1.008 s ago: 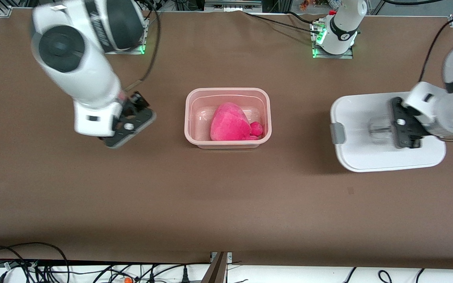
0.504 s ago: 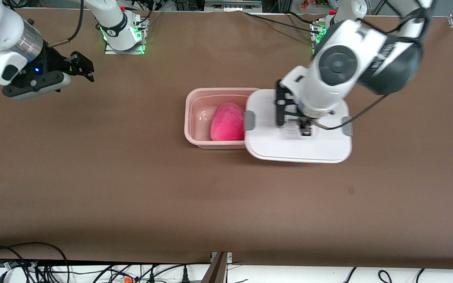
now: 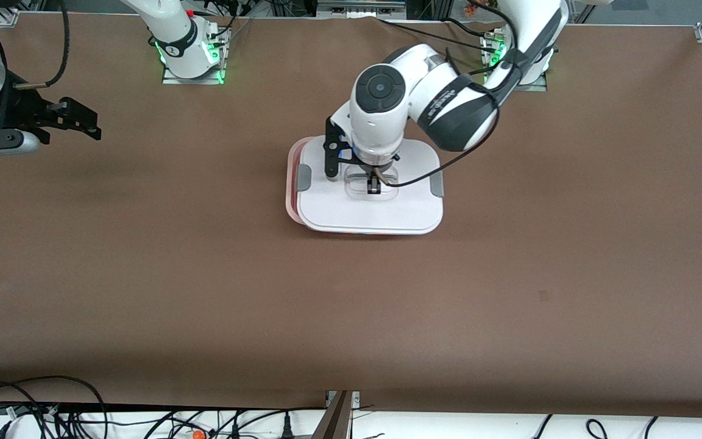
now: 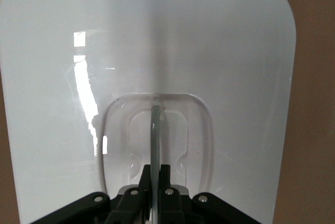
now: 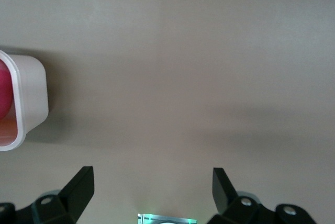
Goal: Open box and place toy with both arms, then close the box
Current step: 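Lower the lid onto the box and press it down with the left gripper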
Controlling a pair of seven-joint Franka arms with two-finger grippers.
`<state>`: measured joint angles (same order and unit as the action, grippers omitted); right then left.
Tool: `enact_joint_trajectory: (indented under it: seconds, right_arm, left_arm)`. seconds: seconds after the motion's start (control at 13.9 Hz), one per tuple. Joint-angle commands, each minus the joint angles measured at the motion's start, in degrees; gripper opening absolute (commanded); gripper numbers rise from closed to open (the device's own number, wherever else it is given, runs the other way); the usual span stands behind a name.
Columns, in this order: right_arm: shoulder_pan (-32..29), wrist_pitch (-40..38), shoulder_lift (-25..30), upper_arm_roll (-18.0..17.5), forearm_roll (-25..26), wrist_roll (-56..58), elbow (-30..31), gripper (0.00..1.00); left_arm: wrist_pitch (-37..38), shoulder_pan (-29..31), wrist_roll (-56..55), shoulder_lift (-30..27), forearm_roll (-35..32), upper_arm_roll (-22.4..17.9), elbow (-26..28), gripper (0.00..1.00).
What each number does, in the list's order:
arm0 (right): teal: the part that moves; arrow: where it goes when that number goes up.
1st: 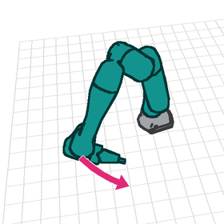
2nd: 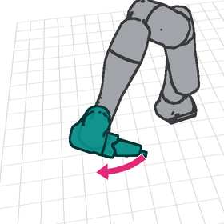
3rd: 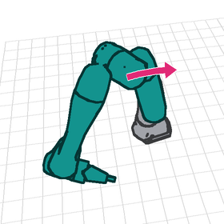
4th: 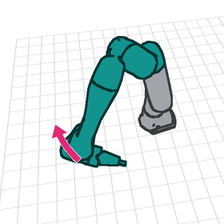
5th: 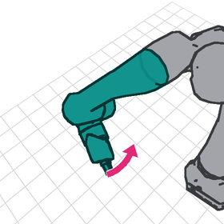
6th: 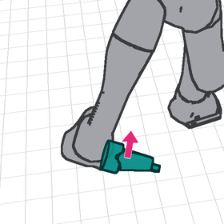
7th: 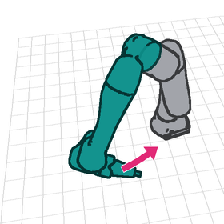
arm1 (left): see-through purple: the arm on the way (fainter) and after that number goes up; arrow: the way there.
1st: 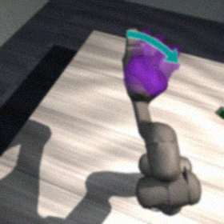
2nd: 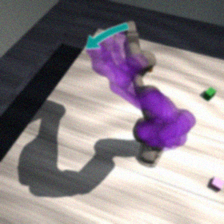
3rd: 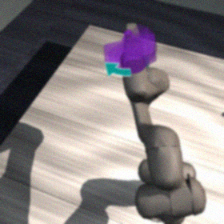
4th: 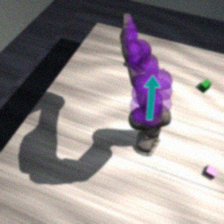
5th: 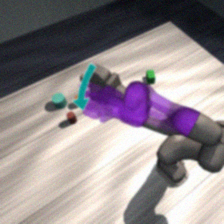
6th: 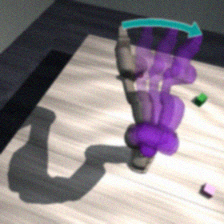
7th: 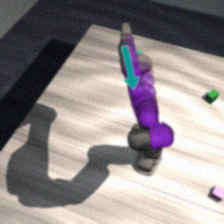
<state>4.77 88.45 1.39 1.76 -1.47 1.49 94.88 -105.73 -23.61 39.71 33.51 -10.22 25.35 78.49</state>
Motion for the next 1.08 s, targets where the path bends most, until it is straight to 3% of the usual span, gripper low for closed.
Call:
enact_joint_trajectory:
  seconds: [0.0,0.5,1.01]
  right_arm:
    - [-9.3,-0.6,-0.1,-9.7,1.1,0.3,-1.1,1.0]
    - [-9.3,-1.6,0.2,-10.1,0.9,-1.4,-1.5,1.0]
    - [-9.2,-1.3,-3.2,-10.0,1.6,-1.1,-7.3,1.0]
  left_arm:
    - [-1.0,-2.7,-3.6,0.9,-1.6,-0.8,-0.4,0.0]
    - [-2.9,-4.7,-9.0,3.5,-2.9,-0.9,-0.3,0.0]
    - [-2.8,-5.9,-11.0,3.9,-2.9,-1.0,0.2,0.0]
